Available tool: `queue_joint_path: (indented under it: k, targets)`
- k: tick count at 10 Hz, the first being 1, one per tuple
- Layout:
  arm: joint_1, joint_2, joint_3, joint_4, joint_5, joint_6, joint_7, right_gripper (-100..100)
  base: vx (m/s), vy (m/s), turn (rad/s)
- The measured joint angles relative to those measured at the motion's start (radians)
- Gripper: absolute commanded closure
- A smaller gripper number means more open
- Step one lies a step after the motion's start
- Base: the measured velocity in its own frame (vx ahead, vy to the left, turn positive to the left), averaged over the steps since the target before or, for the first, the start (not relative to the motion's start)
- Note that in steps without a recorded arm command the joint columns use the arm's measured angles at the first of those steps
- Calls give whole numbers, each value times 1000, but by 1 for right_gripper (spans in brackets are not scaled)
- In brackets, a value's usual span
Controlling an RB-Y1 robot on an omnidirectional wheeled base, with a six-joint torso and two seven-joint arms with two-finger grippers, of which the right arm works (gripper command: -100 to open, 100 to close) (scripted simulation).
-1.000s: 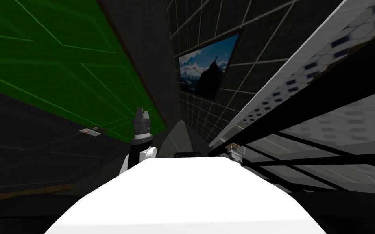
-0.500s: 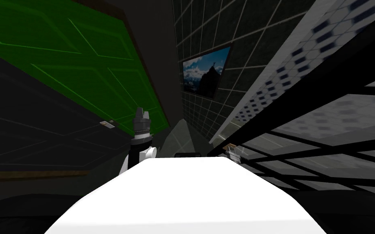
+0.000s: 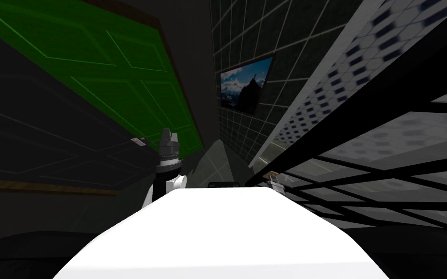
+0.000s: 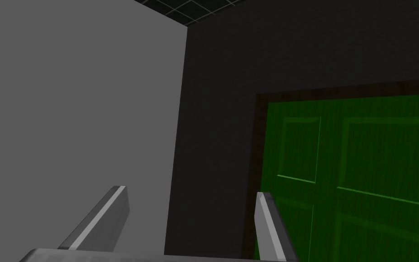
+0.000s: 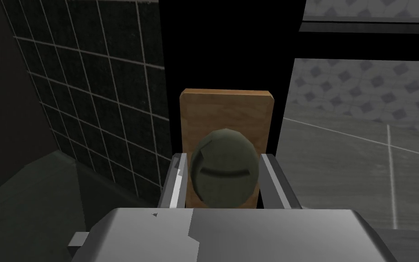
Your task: Pull the door open
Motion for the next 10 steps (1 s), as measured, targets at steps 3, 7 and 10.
queue_joint_path:
  k: [3, 7, 10]
  targets:
    - [21, -18, 34, -16, 26, -22, -15, 100, -198, 13, 29]
    - [33, -27, 65, -21, 48, -38, -24, 100, -189, -31, 61]
    - [32, -36, 101, -5, 75, -73, -39, 100, -185, -33, 59]
